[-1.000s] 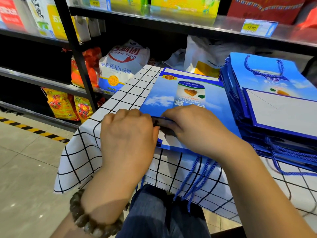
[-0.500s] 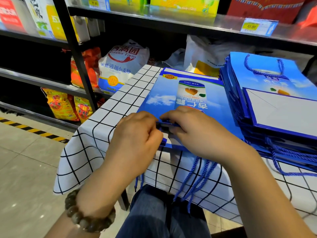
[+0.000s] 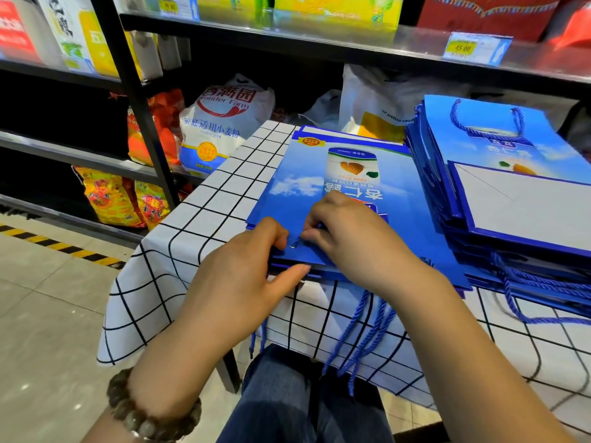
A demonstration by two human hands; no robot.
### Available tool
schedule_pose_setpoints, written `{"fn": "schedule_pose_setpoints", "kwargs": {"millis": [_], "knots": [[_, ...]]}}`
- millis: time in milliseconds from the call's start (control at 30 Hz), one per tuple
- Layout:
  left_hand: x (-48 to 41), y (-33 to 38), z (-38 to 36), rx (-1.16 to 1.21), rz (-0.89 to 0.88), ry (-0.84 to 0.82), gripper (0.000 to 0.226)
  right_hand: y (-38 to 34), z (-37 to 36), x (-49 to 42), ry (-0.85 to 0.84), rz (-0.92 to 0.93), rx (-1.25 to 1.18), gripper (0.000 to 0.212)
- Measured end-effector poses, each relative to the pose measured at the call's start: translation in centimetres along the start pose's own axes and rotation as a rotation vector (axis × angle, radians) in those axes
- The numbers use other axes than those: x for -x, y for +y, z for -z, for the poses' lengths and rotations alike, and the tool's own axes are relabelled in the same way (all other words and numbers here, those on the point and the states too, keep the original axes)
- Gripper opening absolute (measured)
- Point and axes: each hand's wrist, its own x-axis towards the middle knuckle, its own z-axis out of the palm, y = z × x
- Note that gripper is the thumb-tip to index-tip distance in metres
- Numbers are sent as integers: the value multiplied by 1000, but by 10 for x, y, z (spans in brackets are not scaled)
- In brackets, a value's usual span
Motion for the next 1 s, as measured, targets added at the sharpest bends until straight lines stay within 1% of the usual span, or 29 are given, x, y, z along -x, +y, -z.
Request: {"fn": "schedule_pose_setpoints", "kwargs": {"millis": [100,167,233,300,333,367,400,433,467,500,533,567,600,633,667,700,733,767,833,867,900,933,967,1000], "knots": [[-3,1,1,-122,-62,17,29,0,2,-2,120,-39,61,21],[-5,-3,0,-201,-132,29,31,1,2,-1,141,-32,83,20],[-6,-6,0,-256,-188,10,32,5,4,7,88,7,57,22],[-7,-10,1,-228,-197,5,30,7,12,21,-32,70,5,37],[-8,-12,2,-207,-201,9,28,8,15,29,-90,97,15,46],[-10,-10,4,-204,-212,32,28,9,17,35,-109,131,66,52],[-11,-8,5,-207,-222,49,28,11,17,40,-100,145,133,52],[-14,-6,7,-192,-229,72,28,11,15,43,-45,159,181,46],[-18,-4,11,-112,-208,85,29,9,15,46,34,180,203,38],[-21,-2,15,27,-158,84,32,9,16,47,108,211,236,28],[-21,0,19,218,-122,73,35,10,17,48,156,223,292,21],[-22,-1,23,418,-104,42,37,11,19,49,225,241,312,19],[-25,-2,26,602,-100,-8,40,13,21,49,301,255,341,26],[-25,-5,30,695,-105,-56,45,16,23,50,338,254,349,30],[-33,-12,27,699,-114,-89,48,16,26,52,389,265,351,25],[-39,-16,24,608,-110,-111,50,14,31,54,429,286,344,14],[-46,-21,18,516,-83,-128,48,13,34,56,473,304,342,12],[-54,-25,14,470,-9,-151,45,11,37,57,501,325,339,18],[-66,-29,8,525,27,-133,35,10,40,58,579,389,332,17],[-69,-27,5,562,-10,-108,28,11,40,59,629,422,315,17],[-70,-24,4,545,-17,-89,25,12,41,60,680,445,280,18],[-71,-21,5,533,-31,-80,26,15,43,61,754,457,246,20],[-68,-18,5,579,-28,-53,28,19,46,63,844,465,220,23],[-72,-15,6,680,-41,-20,18,24,48,66,950,472,176,27]]}}
